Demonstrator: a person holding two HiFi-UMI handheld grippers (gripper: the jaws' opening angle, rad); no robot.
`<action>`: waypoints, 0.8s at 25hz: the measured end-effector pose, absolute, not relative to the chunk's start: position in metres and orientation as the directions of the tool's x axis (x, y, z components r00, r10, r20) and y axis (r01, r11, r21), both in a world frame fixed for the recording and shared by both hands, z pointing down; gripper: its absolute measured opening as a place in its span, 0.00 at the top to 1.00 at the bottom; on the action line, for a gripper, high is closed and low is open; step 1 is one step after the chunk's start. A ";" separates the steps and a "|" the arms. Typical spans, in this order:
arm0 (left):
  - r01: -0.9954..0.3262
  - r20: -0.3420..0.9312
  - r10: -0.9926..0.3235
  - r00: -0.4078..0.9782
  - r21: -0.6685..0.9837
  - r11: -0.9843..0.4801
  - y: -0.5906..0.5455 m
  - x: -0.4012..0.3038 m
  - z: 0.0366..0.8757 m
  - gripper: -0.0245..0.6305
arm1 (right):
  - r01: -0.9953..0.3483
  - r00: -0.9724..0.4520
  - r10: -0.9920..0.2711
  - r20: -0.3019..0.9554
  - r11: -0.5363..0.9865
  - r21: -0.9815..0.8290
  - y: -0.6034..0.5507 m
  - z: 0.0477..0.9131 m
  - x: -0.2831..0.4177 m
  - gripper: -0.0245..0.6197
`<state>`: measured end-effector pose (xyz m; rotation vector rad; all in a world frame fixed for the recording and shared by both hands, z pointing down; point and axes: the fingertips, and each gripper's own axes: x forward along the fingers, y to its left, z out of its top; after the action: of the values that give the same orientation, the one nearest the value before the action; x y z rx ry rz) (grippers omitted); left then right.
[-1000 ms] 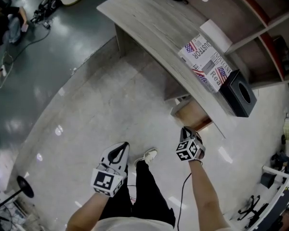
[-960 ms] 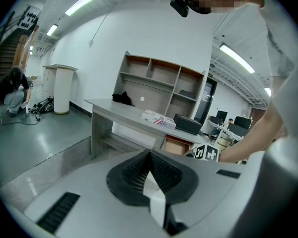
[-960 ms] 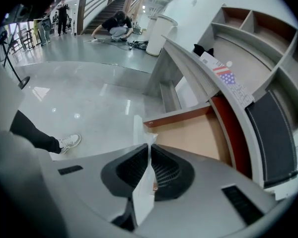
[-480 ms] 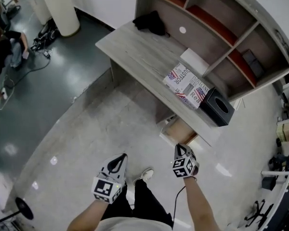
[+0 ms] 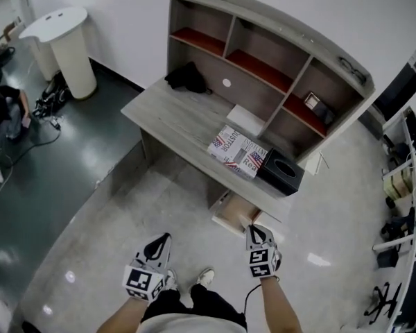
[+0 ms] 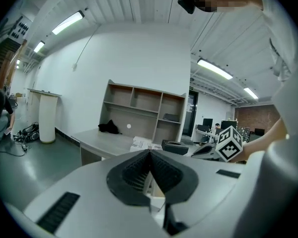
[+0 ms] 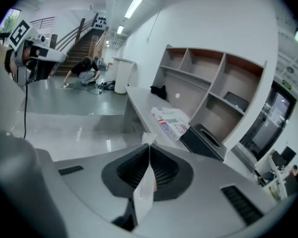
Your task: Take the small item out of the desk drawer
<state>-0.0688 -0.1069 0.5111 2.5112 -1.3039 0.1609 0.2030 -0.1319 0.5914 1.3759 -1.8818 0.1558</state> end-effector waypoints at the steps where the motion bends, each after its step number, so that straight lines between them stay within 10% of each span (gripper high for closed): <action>1: -0.811 0.226 -0.780 0.583 0.214 -0.544 -0.108 -0.068 0.505 0.93 | -0.862 -0.104 -0.770 0.630 0.386 0.329 -0.130 0.579 0.205 0.92; 20: -0.818 0.052 -0.820 0.570 0.122 -0.562 -0.119 -0.067 0.401 0.93 | -0.953 -0.085 -0.946 0.313 0.168 0.251 -0.068 0.389 0.246 0.92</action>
<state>-0.0670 -0.1192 0.4007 2.6645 -1.3975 -0.0159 0.2458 -0.0679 0.3887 1.7975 -2.0529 0.0247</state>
